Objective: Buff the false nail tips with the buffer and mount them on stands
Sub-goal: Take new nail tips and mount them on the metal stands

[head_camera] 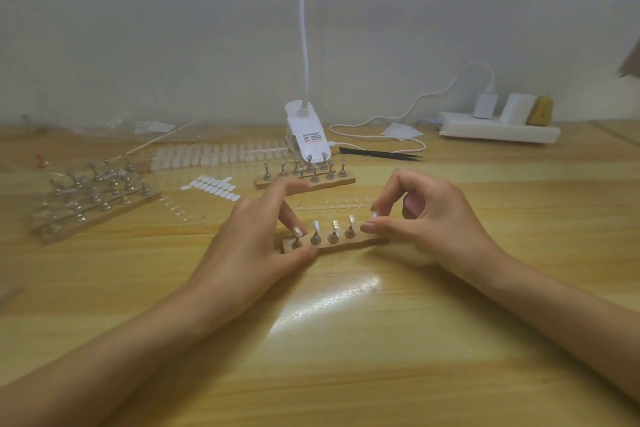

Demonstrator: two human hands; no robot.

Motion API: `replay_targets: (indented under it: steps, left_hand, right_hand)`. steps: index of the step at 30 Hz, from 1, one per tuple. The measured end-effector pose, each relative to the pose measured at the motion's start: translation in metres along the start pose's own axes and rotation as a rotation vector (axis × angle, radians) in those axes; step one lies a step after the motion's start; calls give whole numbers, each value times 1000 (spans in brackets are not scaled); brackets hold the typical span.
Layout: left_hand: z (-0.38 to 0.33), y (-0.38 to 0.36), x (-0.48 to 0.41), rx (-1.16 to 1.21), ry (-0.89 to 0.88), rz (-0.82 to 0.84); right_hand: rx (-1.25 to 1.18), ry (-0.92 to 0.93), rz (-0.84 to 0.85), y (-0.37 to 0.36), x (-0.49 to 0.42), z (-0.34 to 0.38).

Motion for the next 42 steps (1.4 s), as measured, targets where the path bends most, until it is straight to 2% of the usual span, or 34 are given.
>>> replay_targets:
  steps: [15, 19, 21, 24, 26, 29, 34, 36, 39, 42]
  left_hand:
    - [1, -1, 0, 12, 2, 15]
    - [1, -1, 1, 16, 2, 21]
    - [1, -2, 1, 12, -4, 22]
    - [2, -2, 0, 13, -11, 17]
    - [3, -2, 0, 18, -11, 18]
    - [3, -2, -1, 25, -14, 17]
    - [4, -3, -1, 65, -2, 27]
    - [4, -3, -1, 101, -2, 33]
    - [2, -2, -1, 160, -4, 37]
    - [0, 2, 0, 177, -26, 10]
  right_hand:
    - [-46, -26, -3, -4, 2, -10]
    - [-125, -52, -10, 4, 2, -12]
    - [-46, 71, -59, 19, 4, -2]
    - [235, 318, -43, 22, 16, 19]
    - [337, 371, -24, 18, 20, 21]
    - [326, 343, -11, 14, 17, 18]
    - [122, 236, 24, 17, 12, 7]
    - [110, 190, 2, 26, 7, 2]
    - [437, 164, 69, 26, 5, -7]
    - [762, 255, 201, 9, 14, -3]
Point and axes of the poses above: each hand's wrist, its own x-axis away from the middle knuckle, its own y-axis out of the back of the hand, z = x × y, the point moved 10 cm from there along -x, towards the middle knuckle, and after that the axes turned 3 degrees about -z, right-handed, at the moved point
